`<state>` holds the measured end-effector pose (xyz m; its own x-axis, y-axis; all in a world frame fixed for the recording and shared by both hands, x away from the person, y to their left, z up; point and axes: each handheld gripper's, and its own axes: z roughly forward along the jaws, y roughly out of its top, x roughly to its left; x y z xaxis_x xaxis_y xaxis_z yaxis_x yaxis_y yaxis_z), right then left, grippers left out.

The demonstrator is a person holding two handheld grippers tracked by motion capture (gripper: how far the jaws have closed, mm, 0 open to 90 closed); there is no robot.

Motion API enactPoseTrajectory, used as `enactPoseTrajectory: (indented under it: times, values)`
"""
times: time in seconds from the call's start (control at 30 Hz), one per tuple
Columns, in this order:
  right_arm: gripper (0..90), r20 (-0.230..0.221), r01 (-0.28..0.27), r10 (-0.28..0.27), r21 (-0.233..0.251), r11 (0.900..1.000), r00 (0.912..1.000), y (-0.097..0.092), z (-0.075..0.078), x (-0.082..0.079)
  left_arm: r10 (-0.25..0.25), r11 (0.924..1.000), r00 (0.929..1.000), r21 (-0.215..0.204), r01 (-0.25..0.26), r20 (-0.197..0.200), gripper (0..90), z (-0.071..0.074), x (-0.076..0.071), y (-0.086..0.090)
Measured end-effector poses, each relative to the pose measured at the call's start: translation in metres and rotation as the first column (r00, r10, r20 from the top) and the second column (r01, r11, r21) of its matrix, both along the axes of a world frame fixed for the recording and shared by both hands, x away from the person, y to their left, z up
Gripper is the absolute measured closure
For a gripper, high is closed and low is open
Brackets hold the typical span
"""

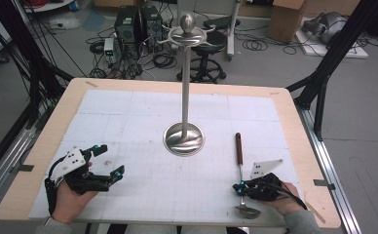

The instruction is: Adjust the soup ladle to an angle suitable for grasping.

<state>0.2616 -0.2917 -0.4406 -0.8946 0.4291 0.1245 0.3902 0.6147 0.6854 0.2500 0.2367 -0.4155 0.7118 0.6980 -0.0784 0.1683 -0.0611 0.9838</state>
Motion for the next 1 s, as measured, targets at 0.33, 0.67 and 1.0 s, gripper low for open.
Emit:
enactPoseTrajectory:
  times: [0.33,0.67,1.0]
  values:
    - [89.8,-0.035,0.02,-0.019,0.028,0.9994,0.9992,-0.021,-0.002,0.0,-0.001,1.0,1.0,0.002,0.001,0.0,3.2,0.0,0.0,0.0]
    - [89.8,-0.046,0.07,-0.068,0.05,0.9963,0.9966,-0.047,-0.003,0.0,0.008,0.9999,1.0,-0.008,-0.008,0.003,3.2,0.001,0.0,0.002]
    - [89.8,-0.031,0.104,-0.102,0.044,0.9937,0.9943,-0.061,-0.003,0.001,0.004,1.0,1.0,0.001,-0.004,-0.001,3.2,0.0,0.001,0.001]
